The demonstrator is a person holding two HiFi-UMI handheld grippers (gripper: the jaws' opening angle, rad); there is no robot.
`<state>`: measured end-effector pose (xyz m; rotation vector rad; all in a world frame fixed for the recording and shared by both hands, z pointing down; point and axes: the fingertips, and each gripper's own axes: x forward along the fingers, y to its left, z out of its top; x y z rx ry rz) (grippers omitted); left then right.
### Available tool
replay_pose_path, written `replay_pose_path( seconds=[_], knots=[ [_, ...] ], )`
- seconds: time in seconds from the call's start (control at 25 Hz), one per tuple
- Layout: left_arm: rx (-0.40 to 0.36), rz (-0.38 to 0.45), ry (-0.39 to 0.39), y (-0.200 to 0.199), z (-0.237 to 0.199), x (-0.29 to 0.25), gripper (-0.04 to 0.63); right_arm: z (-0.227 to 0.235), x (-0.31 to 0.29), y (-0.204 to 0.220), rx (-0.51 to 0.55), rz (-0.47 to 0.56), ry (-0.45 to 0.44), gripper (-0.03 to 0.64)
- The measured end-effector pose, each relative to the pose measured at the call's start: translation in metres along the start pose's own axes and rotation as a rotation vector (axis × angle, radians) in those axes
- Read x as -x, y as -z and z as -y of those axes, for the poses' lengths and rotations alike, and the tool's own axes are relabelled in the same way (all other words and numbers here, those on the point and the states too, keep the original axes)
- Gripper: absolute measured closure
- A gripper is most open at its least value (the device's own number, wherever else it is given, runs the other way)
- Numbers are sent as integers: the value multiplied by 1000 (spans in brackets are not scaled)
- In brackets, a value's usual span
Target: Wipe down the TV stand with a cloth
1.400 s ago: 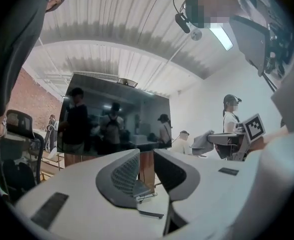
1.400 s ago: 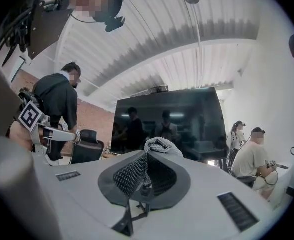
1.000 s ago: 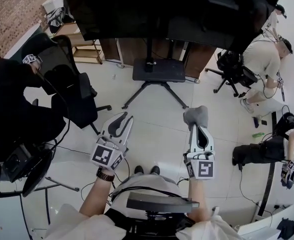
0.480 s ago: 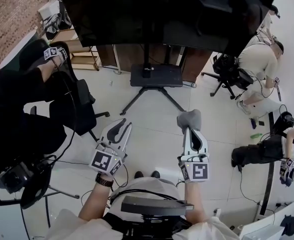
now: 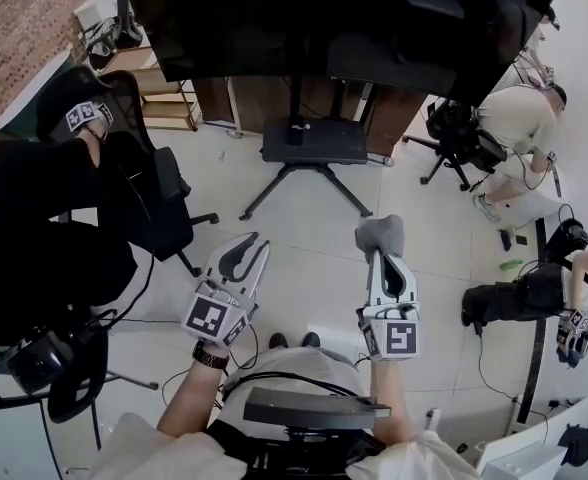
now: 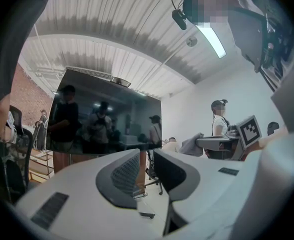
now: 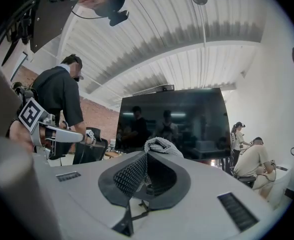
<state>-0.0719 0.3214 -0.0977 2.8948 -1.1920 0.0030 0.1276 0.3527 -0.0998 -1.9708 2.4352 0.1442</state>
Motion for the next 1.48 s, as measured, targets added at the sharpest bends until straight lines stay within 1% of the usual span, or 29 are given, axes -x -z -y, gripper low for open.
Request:
replay_pose_path(
  seconds=[0.2,0.32,0.52,0.88,1.48],
  knots=[
    [7,13,-2,5,9,-2,494,8,10,2,-18,34,10,600],
    [9,13,0,8,14,0,494,8,15,3,-18,33,10,600],
    [14,8,-3,2,18,5,494,5,17,-1,-33,20,8,600],
    [7,2,-15,-1,31,3,494,14,23,-2,-44,26,-3,601],
    [0,3,-23,-7,24,-11,494,18,5,-3,-45,23,-22,600]
  ],
)
